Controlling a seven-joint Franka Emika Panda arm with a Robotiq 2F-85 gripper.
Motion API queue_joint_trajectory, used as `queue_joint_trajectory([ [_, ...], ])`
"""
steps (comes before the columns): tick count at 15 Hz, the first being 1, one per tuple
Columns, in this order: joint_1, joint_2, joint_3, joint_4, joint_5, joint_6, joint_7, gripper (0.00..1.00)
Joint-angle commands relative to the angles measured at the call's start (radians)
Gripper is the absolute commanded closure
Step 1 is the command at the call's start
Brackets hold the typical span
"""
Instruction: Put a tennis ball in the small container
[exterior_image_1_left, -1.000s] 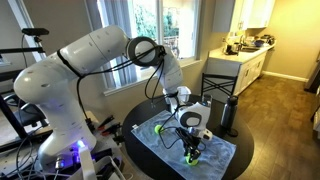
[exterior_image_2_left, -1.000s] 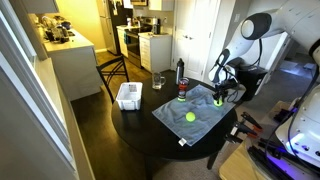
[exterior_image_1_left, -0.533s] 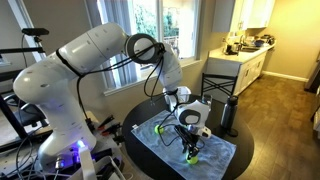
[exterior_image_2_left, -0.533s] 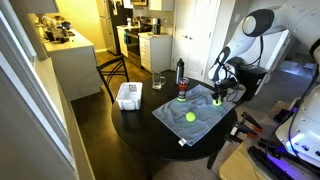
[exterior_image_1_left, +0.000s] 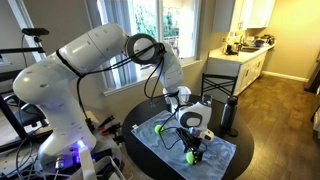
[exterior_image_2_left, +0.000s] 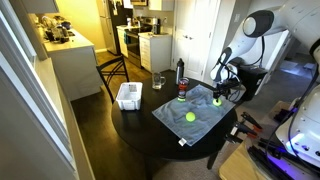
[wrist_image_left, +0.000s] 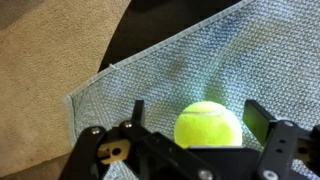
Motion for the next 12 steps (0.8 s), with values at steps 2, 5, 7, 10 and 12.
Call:
queue_joint_trajectory([
  [2, -0.035, 0.015, 0.015, 0.000, -0.003, 0.127, -0.031, 0.00],
  [5, -0.048, 0.031, 0.035, 0.003, -0.002, 0.249, -0.038, 0.00],
  [7, -0.060, 0.043, 0.057, 0.008, 0.001, 0.308, -0.039, 0.00],
  [10, -0.083, 0.063, 0.095, 0.014, 0.003, 0.361, -0.042, 0.00],
  [12, -0.102, 0.082, 0.125, 0.025, 0.006, 0.384, -0.045, 0.00],
])
